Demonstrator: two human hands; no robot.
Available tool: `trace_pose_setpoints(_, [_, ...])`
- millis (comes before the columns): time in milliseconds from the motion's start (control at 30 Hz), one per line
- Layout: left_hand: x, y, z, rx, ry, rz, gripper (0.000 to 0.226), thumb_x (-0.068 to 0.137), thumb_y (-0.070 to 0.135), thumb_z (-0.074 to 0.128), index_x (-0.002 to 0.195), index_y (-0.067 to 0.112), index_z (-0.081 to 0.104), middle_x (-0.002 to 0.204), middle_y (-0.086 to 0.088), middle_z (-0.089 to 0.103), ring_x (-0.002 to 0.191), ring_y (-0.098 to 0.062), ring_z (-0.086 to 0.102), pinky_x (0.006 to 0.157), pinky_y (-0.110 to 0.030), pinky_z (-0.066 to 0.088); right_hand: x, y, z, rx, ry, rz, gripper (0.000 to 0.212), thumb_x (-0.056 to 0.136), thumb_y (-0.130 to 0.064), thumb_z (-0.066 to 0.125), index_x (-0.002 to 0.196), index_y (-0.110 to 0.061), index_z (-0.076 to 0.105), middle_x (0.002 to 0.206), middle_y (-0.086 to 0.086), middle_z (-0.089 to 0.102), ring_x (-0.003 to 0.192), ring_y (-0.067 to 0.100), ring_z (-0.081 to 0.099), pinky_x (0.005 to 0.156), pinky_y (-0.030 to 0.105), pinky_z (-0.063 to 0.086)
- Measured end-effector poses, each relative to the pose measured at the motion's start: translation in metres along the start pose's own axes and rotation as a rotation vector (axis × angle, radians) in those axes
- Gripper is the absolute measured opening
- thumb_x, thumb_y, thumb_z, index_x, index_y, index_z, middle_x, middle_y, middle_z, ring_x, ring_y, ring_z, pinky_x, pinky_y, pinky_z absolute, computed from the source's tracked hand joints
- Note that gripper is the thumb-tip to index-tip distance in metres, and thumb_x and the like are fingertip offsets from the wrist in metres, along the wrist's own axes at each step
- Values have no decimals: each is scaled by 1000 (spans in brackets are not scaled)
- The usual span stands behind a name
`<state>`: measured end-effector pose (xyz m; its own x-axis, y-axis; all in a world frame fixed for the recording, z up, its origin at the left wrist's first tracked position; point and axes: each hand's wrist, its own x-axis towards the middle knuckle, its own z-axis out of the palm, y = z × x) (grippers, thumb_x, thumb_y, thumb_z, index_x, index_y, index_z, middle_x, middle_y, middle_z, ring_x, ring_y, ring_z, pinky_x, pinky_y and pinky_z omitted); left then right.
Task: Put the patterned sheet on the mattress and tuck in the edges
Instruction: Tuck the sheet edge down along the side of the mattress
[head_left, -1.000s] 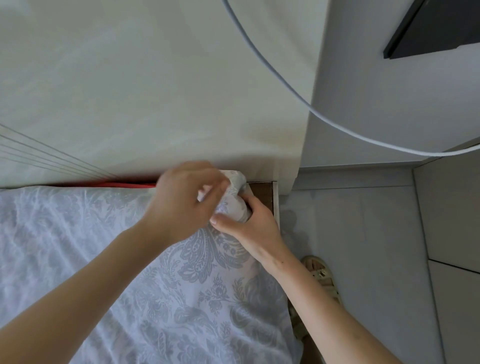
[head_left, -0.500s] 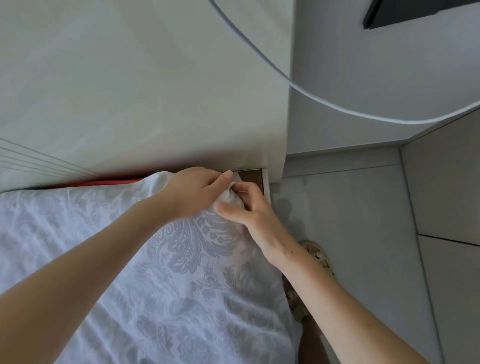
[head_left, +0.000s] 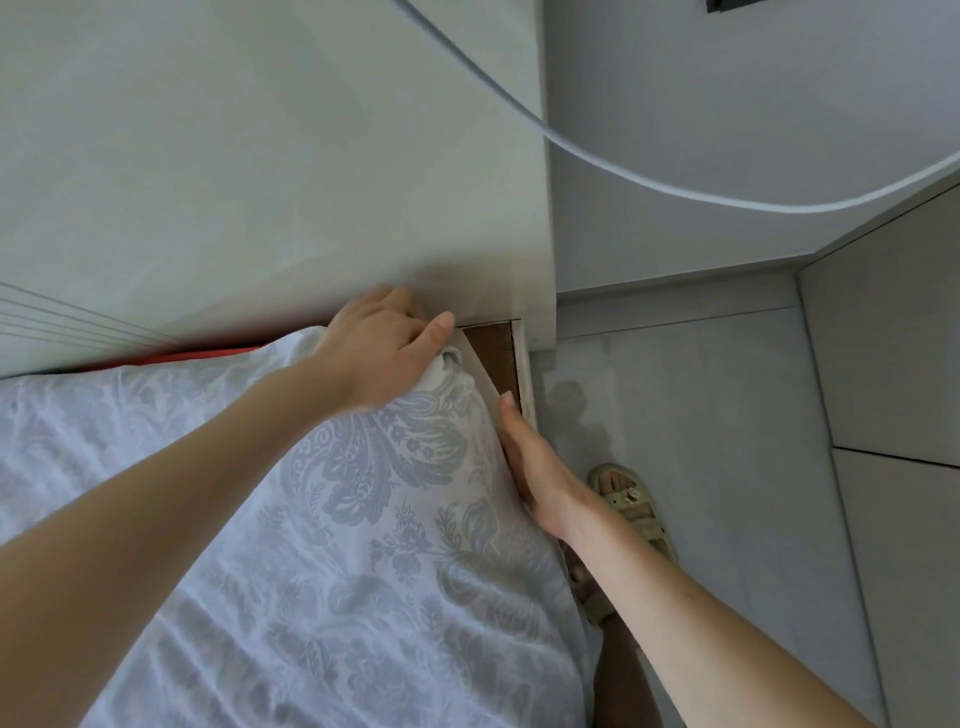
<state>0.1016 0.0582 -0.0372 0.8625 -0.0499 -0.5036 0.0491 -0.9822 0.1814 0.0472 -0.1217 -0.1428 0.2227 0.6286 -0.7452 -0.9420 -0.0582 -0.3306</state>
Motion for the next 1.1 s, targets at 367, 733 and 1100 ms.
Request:
trace_pose_setpoints(367, [63,33,49,70,-14,-104,57,102,37,12,115,11,61,113,-12,65,110,-30,55,91,-38,43,67,-13,-53,80,103,46,82,78,-81,32,128,-22,59,125,7,64,117,23,59,105,42,42])
trace_pose_setpoints(733, [47,15,61,-694,268,-392,41,97,44,40,93,14,68,89,-8,68,84,-19,57,76,-33,44,80,-40,-61,-302,508,-131,65,88,-71,22,87,-19,61,81,4,64,78,23,62,70,32,50])
trace_pose_setpoints(1100, [-6,-18,91,-263,573,-255,46,93,38,35,79,9,69,81,-2,69,78,-24,62,67,-26,41,104,-64,-39,-216,249,-306,46,92,-48,45,121,-15,60,122,4,63,113,14,59,104,34,41])
